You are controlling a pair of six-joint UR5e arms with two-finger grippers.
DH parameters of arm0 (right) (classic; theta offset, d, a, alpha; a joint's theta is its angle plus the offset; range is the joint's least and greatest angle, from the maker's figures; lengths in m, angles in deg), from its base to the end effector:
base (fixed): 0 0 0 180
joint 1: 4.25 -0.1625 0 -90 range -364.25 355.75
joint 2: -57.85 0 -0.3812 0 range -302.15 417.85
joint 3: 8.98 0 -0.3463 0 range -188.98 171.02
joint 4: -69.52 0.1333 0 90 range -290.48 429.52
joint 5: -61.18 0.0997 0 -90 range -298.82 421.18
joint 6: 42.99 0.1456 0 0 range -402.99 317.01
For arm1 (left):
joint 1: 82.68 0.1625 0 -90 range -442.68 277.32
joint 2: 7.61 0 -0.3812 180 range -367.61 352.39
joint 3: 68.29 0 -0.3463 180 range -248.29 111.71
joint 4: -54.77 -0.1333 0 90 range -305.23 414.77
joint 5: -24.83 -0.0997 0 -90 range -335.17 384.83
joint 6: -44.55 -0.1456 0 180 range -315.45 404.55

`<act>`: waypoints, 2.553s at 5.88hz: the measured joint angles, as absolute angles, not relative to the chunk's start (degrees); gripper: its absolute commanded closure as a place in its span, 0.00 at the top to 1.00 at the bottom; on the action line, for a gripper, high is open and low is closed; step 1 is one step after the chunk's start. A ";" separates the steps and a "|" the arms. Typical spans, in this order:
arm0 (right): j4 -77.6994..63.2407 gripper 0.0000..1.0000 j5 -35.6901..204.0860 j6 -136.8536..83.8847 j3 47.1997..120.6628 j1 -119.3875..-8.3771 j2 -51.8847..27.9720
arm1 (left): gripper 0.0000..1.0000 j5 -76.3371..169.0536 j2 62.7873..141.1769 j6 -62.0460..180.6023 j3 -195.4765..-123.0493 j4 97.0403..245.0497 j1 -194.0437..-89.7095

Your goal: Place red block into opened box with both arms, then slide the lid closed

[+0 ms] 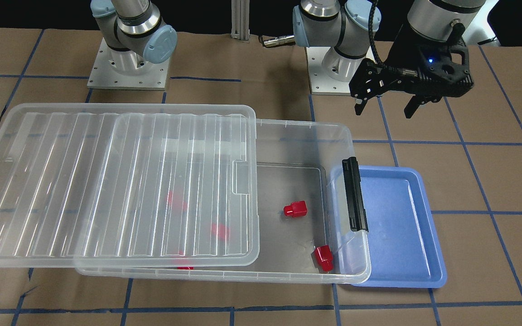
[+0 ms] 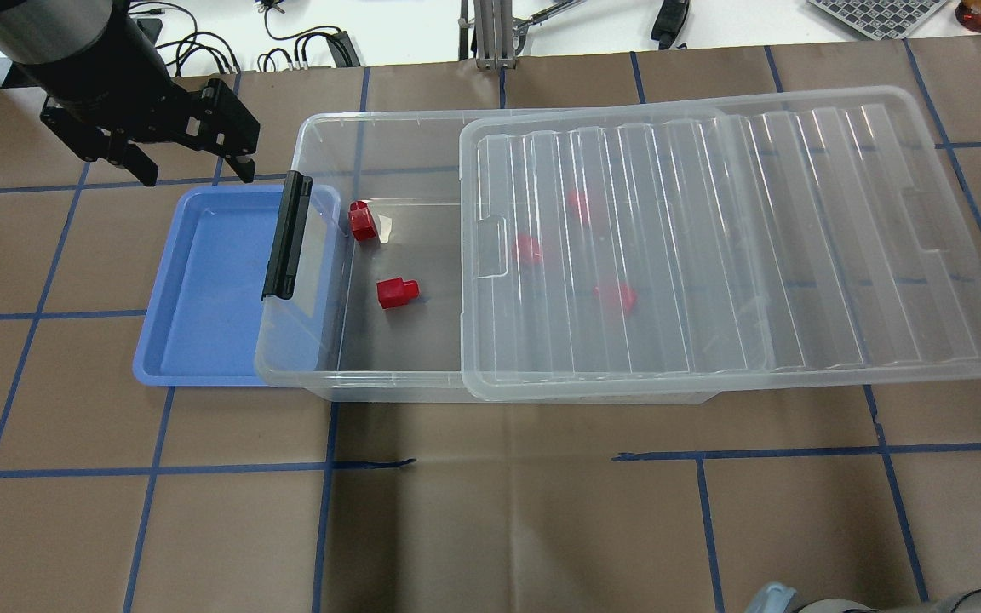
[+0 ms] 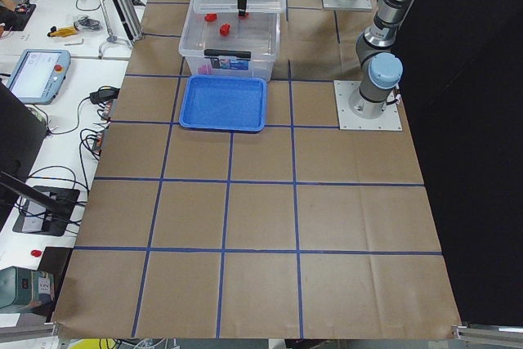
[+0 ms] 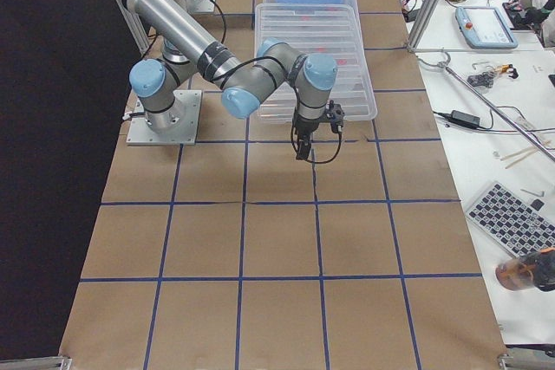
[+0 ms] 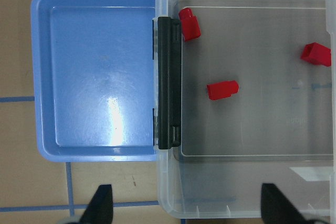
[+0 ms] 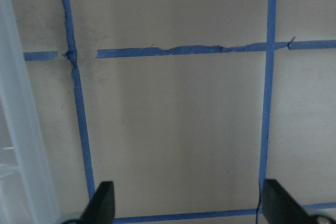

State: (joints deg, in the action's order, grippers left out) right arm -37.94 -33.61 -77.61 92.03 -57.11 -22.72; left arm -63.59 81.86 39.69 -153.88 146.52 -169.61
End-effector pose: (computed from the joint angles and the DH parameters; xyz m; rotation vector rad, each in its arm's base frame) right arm -0.1926 -0.4550 0.2675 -0.0648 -3.1005 -0.1414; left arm -0.1131 -0.4558 0.4337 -0.0499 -3.1163 0.0895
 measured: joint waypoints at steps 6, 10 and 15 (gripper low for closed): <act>-35.90 1.00 -29.10 -72.74 93.37 -57.44 -23.73 | 0.99 -63.69 81.83 39.47 -153.99 146.46 -169.54; -34.45 1.00 -26.78 -67.81 94.00 -59.03 -24.66 | 0.99 -63.68 81.86 39.52 -154.05 146.44 -169.60; -33.32 1.00 -24.10 -62.57 95.66 -61.65 -26.34 | 0.99 -63.68 81.86 39.54 -154.07 146.50 -169.61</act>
